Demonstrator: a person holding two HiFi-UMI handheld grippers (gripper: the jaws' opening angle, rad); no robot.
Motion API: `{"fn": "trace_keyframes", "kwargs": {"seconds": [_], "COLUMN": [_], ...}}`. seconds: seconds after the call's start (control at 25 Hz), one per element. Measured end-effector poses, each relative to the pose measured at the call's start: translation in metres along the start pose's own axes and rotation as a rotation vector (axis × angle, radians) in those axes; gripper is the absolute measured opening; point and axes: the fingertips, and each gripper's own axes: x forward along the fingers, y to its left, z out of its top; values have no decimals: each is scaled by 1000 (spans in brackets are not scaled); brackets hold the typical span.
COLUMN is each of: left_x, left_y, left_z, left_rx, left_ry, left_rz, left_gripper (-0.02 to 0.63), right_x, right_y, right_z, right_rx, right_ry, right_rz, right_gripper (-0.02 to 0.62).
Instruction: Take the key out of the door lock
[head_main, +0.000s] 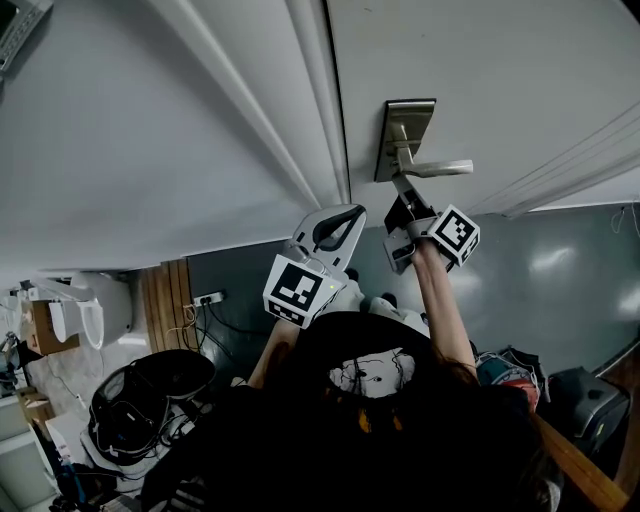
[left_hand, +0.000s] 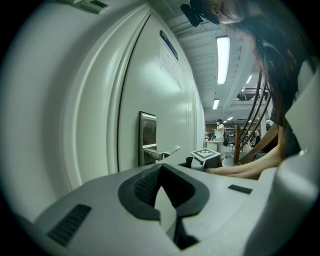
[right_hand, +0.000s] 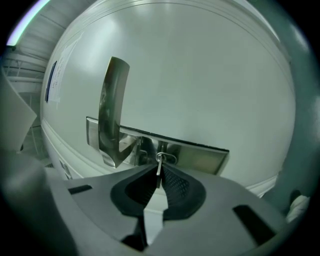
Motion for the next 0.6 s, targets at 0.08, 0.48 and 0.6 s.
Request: {"fn": "trace_keyframes", "kwargs": {"seconds": [0.08, 0.48, 0.6], "left_x": [0, -4, -6], "left_y": [0, -3, -3], "left_z": [0, 1, 0], "left_rx": [-2, -4, -5], "left_ry": [-1, 3, 11], "left_rz": [9, 49, 66], "left_gripper": [8, 8, 8], "right_x": [1, -1, -1], "right_y": [0, 1, 1], "right_z": [0, -1, -2], "right_rx": [7, 137, 196], "right_ry": [11, 6, 2], "right_rz": [5, 30, 46], "right_gripper": [23, 21, 20]}}
